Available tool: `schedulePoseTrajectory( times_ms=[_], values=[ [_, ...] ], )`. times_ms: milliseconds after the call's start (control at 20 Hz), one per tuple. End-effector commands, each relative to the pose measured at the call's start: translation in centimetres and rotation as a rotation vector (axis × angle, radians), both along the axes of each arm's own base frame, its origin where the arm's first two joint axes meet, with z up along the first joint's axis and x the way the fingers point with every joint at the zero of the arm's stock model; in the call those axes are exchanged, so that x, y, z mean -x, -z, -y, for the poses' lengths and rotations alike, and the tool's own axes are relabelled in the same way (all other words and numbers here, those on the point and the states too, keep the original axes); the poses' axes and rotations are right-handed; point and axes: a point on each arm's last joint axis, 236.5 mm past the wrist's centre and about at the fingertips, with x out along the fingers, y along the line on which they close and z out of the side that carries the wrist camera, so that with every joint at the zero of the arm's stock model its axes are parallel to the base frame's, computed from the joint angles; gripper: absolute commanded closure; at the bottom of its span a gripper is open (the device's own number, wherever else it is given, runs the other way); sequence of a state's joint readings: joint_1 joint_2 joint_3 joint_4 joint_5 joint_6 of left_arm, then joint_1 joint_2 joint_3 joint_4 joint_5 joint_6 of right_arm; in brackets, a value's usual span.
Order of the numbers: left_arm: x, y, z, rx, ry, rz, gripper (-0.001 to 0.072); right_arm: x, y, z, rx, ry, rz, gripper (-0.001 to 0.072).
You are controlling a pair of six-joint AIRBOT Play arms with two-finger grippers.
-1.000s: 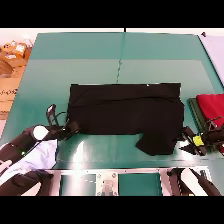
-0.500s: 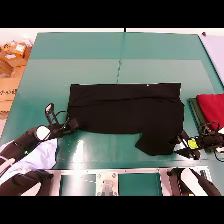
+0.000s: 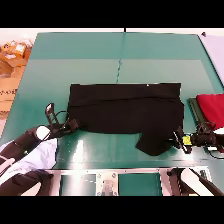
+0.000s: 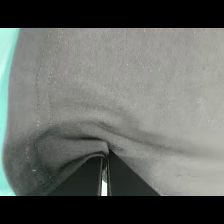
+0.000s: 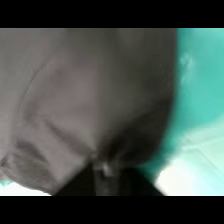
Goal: Fold the shirts.
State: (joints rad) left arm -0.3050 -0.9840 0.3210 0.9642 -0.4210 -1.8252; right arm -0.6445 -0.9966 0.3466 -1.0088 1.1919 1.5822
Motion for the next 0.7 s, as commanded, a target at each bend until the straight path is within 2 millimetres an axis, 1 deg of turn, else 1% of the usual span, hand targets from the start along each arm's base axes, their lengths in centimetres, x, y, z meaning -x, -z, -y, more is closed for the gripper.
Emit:
schedulePoseTrajectory(
  times_ms=[0,50,100,150,200,250,300,350,400,550,600,650],
  values=[
    [0.9,-0.3,0.8,-0.008,0.086,-0.031,0.0681,-0.6,-1.6,-1.9,-0.099,-0.047,0.05,0.0694],
    [1.2,-0.9,1.1,-0.026,0.148,-0.044,0.0681,-0.7,-2.0,-1.8,-0.1,-0.057,0.051,0.0694],
    [1.6,-1.4,1.0,-0.062,0.213,-0.069,0.0682,-0.8,-2.5,-1.4,-0.089,-0.072,0.048,0.0695],
    [2.3,-1.9,0.1,-0.117,0.281,-0.112,0.0681,-0.7,-3.0,-0.5,-0.062,-0.091,0.029,0.0695],
    [2.8,-2.3,-1.1,-0.169,0.322,-0.153,0.0682,-0.3,-3.3,0.5,-0.025,-0.108,-0.005,0.0694],
    [3.1,-2.7,-2.4,-0.22,0.35,-0.187,0.0682,0.5,-3.6,1.6,0.018,-0.124,-0.053,0.0695],
    [3.3,-3.0,-3.4,-0.252,0.364,-0.209,0.0682,1.3,-3.7,2.8,0.065,-0.131,-0.099,0.0694],
    [3.6,-3.2,-3.7,-0.266,0.395,-0.218,0.0682,2.2,-3.8,3.7,0.106,-0.137,-0.144,0.0694],
    [3.8,-3.2,-3.7,-0.271,0.416,-0.221,0.0682,2.6,-4.0,4.3,0.13,-0.143,-0.163,0.0694],
    [4.0,-3.2,-3.5,-0.265,0.435,-0.221,0.0682,1.9,-4.6,4.1,0.122,-0.131,-0.137,0.0694],
    [3.9,-3.4,-3.4,-0.263,0.442,-0.216,0.0682,1.2,-5.1,4.0,0.115,-0.13,-0.113,0.0694],
    [3.3,-4.0,-3.2,-0.261,0.443,-0.198,0.0682,0.1,-6.0,3.8,0.098,-0.131,-0.066,0.0694]
  ],
)
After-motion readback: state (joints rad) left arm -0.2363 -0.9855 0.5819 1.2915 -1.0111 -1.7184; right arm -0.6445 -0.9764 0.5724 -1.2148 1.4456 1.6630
